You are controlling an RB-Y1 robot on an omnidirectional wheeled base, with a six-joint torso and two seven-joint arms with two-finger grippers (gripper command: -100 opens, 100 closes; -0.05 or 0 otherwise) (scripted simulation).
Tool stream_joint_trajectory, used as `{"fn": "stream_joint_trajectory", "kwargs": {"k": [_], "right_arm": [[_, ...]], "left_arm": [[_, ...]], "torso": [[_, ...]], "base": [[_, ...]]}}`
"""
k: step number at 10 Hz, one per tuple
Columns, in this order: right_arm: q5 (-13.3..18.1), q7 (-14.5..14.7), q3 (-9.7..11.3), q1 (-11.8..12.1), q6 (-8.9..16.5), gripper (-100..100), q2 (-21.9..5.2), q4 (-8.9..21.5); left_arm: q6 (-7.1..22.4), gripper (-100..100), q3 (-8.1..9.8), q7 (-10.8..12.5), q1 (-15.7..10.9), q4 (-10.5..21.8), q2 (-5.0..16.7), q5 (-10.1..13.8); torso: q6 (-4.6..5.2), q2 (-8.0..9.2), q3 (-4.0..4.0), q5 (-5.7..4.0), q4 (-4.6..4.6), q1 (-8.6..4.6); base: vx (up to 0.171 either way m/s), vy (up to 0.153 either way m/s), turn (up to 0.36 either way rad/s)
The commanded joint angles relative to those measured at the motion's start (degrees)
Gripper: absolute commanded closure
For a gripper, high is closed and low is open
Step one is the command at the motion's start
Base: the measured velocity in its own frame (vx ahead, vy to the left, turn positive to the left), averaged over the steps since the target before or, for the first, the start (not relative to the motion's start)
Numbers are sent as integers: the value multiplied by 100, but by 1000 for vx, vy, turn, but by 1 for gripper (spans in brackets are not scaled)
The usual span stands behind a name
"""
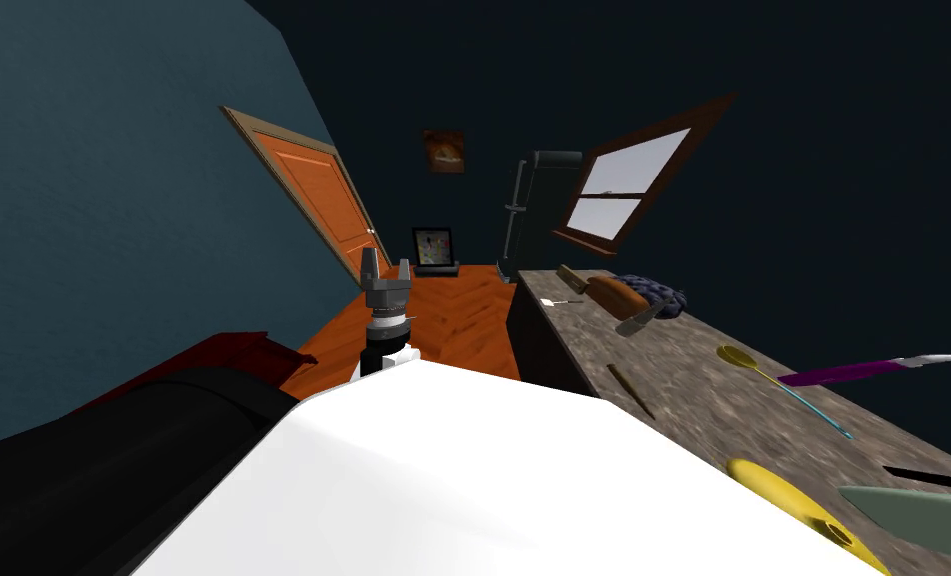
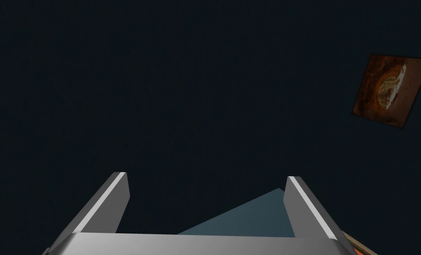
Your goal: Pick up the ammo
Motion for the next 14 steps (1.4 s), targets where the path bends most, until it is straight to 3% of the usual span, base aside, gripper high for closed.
{"fn": "stream_joint_trajectory", "kwargs": {"k": [1, 12, 13, 14], "right_arm": [[13, 81, -20, 176, 94, -100, -214, 59], [117, 629, 19, 1336, 594, -100, -1457, 455], [129, 598, 34, 1265, 604, -100, -1363, 384], [137, 617, 45, 1271, 620, 0, -1368, 386]], "left_arm": [[0, 0, 0, 0, 0, 0, 0, 0], [0, 0, 0, 0, 0, 0, 0, 0], [0, 0, 0, 0, 0, 0, 0, 0], [0, 0, 0, 0, 0, 0, 0, 0]], "torso": [[0, 0, 0, 0, 0, 0], [0, 4, 2, -2, 0, -7], [2, -4, -3, -2, -1, -4], [3, 25, 12, 0, 4, 3]], "base": [[172, -36, 146], [195, -14, 116], [90, -11, 16], [16, -3, 1]]}}
